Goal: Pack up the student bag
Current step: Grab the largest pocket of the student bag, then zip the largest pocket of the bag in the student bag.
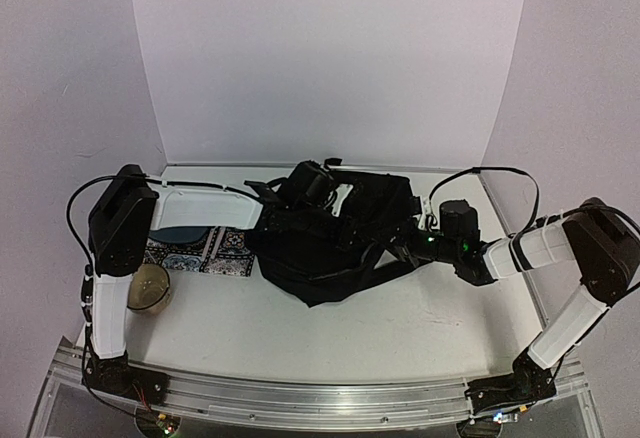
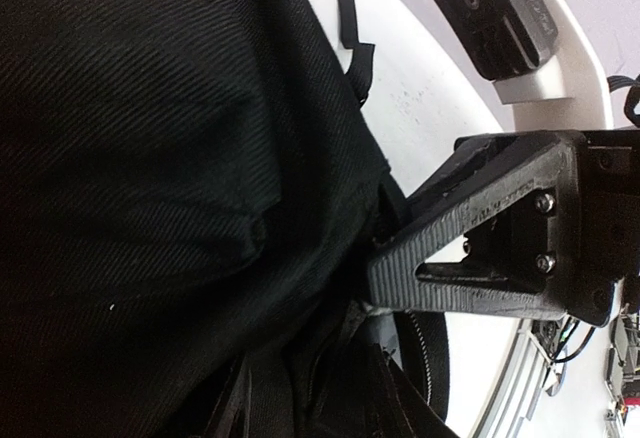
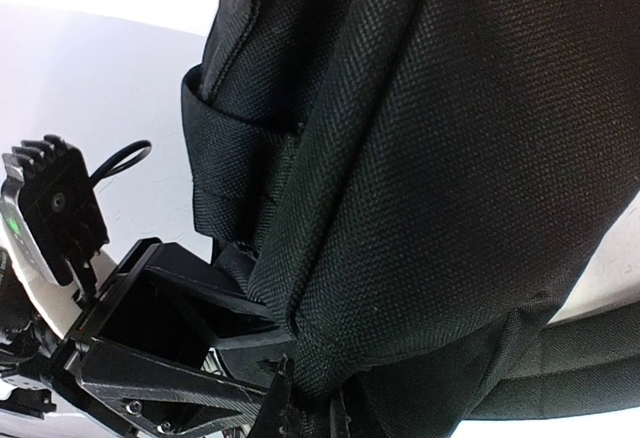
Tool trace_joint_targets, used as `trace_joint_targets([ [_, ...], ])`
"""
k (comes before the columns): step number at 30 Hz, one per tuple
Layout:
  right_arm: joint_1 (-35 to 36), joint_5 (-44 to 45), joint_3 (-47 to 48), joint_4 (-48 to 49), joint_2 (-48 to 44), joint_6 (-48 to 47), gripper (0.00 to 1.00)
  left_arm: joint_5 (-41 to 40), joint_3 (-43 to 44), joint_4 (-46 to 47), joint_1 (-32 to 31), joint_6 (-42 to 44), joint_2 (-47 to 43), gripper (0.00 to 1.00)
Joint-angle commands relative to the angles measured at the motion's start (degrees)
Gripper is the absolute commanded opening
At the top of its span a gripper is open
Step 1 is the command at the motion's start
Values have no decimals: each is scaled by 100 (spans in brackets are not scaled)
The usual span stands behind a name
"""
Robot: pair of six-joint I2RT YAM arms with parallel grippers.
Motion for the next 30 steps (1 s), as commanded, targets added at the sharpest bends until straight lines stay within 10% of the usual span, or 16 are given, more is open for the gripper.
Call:
trace_joint_targets([
  [1, 60, -578, 137, 1017, -234, 47, 0, 502, 338, 373, 58, -81, 125, 38],
  [6, 63, -604, 141, 1062, -191, 62, 0, 901, 292, 610, 54, -157, 95, 31],
  [12, 62, -503, 91, 1062, -216, 77, 7, 914, 187, 656, 58, -149, 47, 0],
  [20, 24, 0, 82, 416, -377, 58, 39, 714, -282, 655, 60, -38, -326, 0],
  [30, -64, 560, 312, -455, -281, -51, 30, 870, -695, 654, 7, 58, -683, 0],
])
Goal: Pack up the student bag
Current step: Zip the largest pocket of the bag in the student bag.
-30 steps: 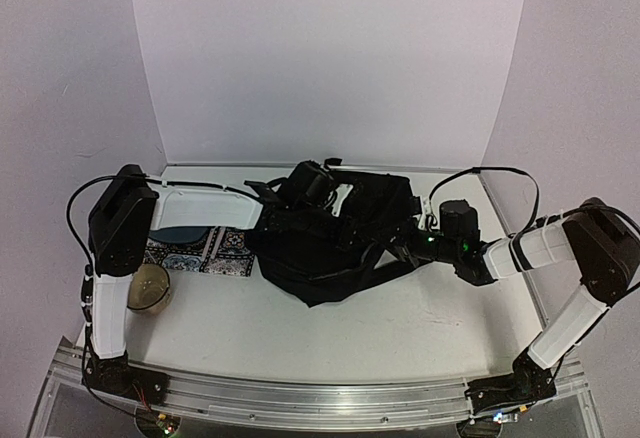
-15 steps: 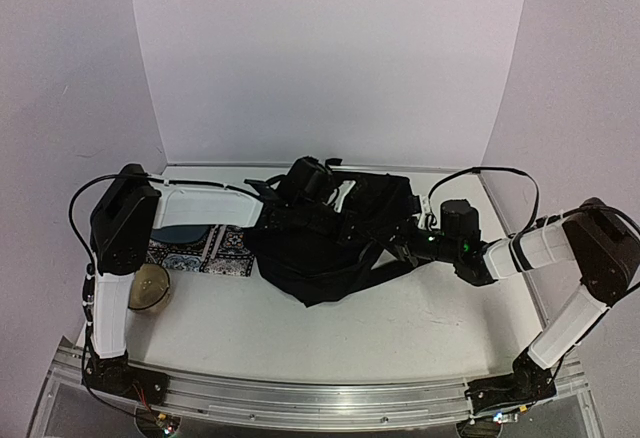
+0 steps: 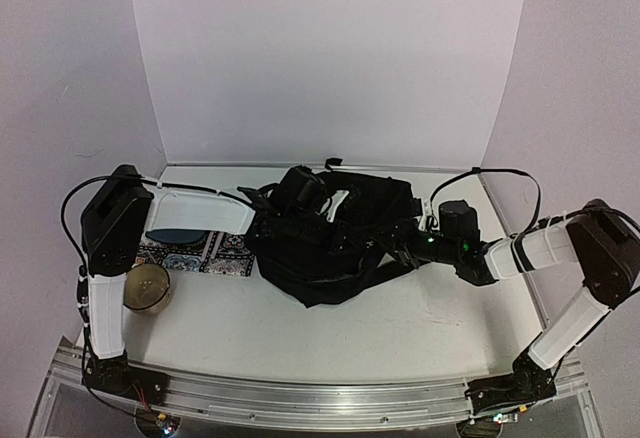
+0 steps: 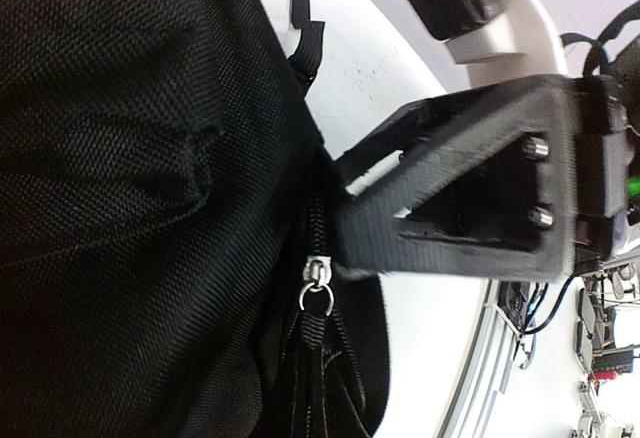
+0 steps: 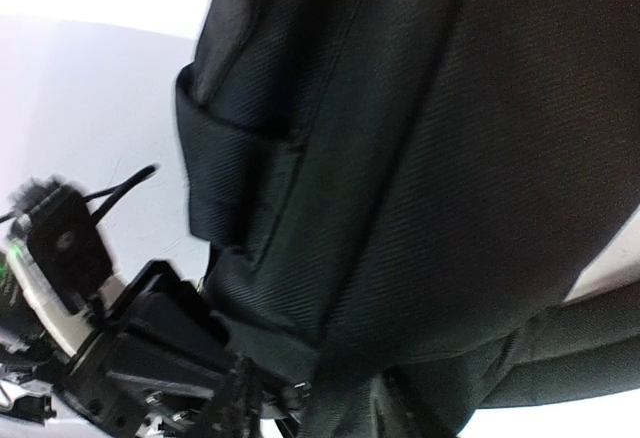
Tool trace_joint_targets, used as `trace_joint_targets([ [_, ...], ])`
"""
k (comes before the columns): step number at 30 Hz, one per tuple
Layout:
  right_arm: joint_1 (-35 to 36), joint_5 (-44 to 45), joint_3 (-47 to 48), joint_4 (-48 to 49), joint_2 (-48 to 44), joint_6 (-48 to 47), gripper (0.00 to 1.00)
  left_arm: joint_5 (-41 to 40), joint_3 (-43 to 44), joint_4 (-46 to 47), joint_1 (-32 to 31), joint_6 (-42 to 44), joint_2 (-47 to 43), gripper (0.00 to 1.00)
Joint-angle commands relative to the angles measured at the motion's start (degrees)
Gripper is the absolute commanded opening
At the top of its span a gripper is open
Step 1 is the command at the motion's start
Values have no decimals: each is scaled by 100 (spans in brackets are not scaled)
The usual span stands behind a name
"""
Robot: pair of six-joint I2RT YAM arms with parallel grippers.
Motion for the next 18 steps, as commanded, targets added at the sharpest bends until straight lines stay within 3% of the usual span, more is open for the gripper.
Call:
trace_joint_targets([
  [1, -84, 406, 344, -276, -177, -188, 26, 154, -152, 134, -58, 152, -499, 0],
  [6, -350, 621, 424, -740, -265, -466, 0, 225, -621, 62, -66, 132, -872, 0],
  [13, -940, 747, 980, -1557, -268, -1053, 0, 312, -1680, -16, -165, 15, -1653, 0],
  [18, -1451, 716, 1663, -2133, 81, -1669, 0, -206, -2216, -397, -165, 65, -2170, 0],
])
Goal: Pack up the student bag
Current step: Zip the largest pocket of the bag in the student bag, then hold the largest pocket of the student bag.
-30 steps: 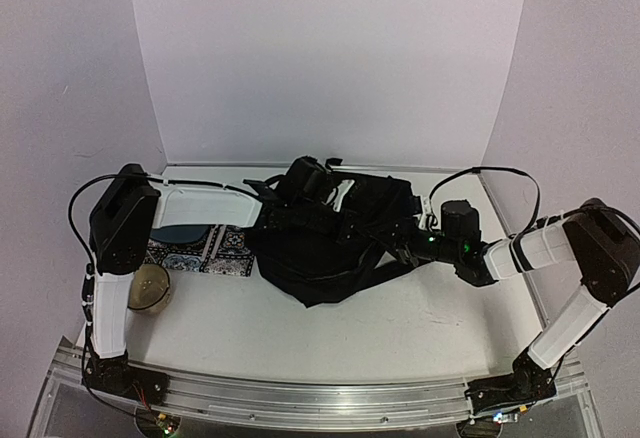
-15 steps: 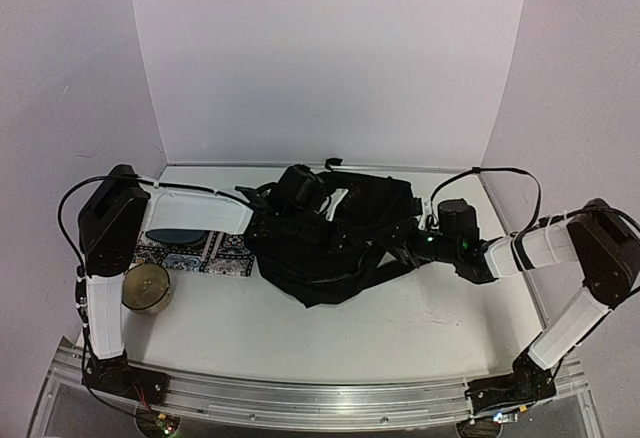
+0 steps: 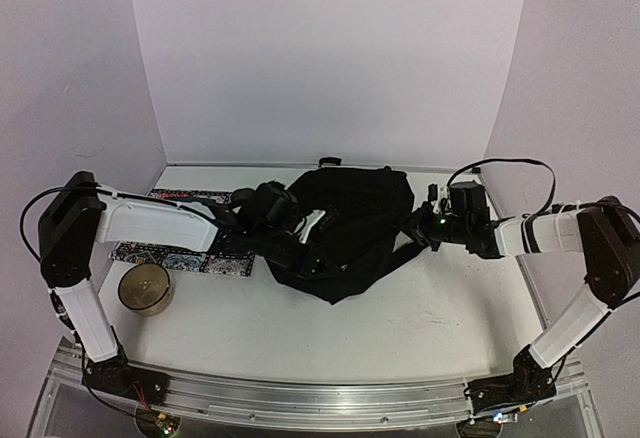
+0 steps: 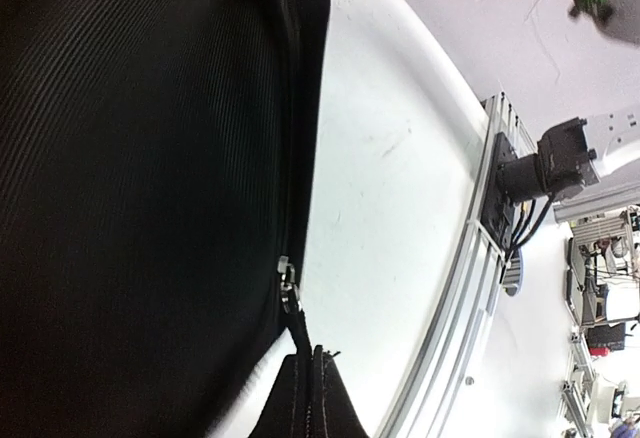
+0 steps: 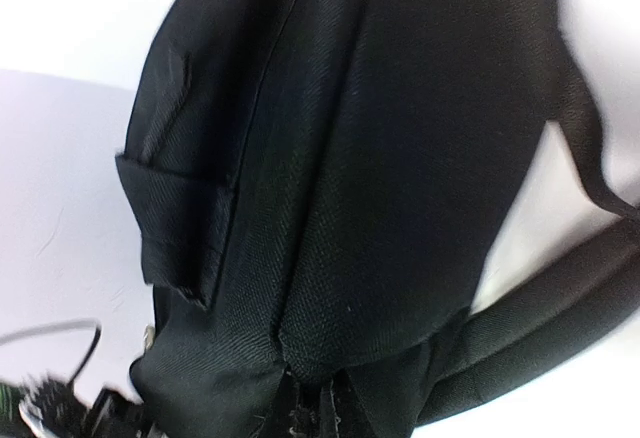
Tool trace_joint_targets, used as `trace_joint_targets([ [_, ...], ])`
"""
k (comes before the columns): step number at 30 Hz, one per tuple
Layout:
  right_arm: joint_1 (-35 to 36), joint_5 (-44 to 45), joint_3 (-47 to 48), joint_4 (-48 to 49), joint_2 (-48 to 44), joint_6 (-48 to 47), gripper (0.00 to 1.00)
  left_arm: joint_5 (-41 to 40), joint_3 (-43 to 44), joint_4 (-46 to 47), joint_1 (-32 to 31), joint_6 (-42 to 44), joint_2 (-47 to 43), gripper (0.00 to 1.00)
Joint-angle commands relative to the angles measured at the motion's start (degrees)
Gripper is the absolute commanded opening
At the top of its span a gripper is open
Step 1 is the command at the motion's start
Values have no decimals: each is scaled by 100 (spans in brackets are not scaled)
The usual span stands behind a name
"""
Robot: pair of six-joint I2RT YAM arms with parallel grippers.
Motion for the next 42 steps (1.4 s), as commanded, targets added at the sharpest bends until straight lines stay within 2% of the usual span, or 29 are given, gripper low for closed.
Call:
trace_joint_targets([
  [1, -630, 468, 891, -408, 215, -864, 0, -411, -356, -454, -23, 60, -709, 0],
  [6, -827, 310, 1515, -1101, 511, -1700, 0, -1299, -296, -994, -14, 334, -998, 0],
  [8, -815, -110, 1501, -1147, 433, -1808, 5, -1322, -194, -1014, -14, 364, -942, 0],
  [10, -748, -281, 1355, -1160, 250, -1800, 14, -1082, -9, -989, -22, 335, -774, 0],
  [14, -406, -275, 782, -1172, -400, -1489, 46, -636, 408, -802, -94, 306, -407, 0],
  [19, 333, 384, 29, -1190, -1304, -671, 67, -190, 711, -590, -199, 258, -227, 0],
  [22, 802, 898, -463, -1155, -1757, -3, 73, -47, 776, -494, -276, 228, -140, 0],
  [28, 1688, 1488, -974, -791, -1920, 1091, 71, 42, 810, -414, -326, 218, -77, 0],
  [33, 2145, 1583, -728, -545, -1289, 1358, 67, 105, 818, -367, -340, 236, -140, 0],
  [38, 2274, 1603, -456, -217, -681, 1465, 61, 14, 721, -359, -339, 257, -227, 0],
  [40, 2277, 1699, -430, -222, -602, 1428, 50, -140, 633, -362, -332, 280, -312, 0],
  [42, 2264, 1898, -465, -335, -670, 1334, 24, -366, 521, -397, -330, 314, -403, 0],
])
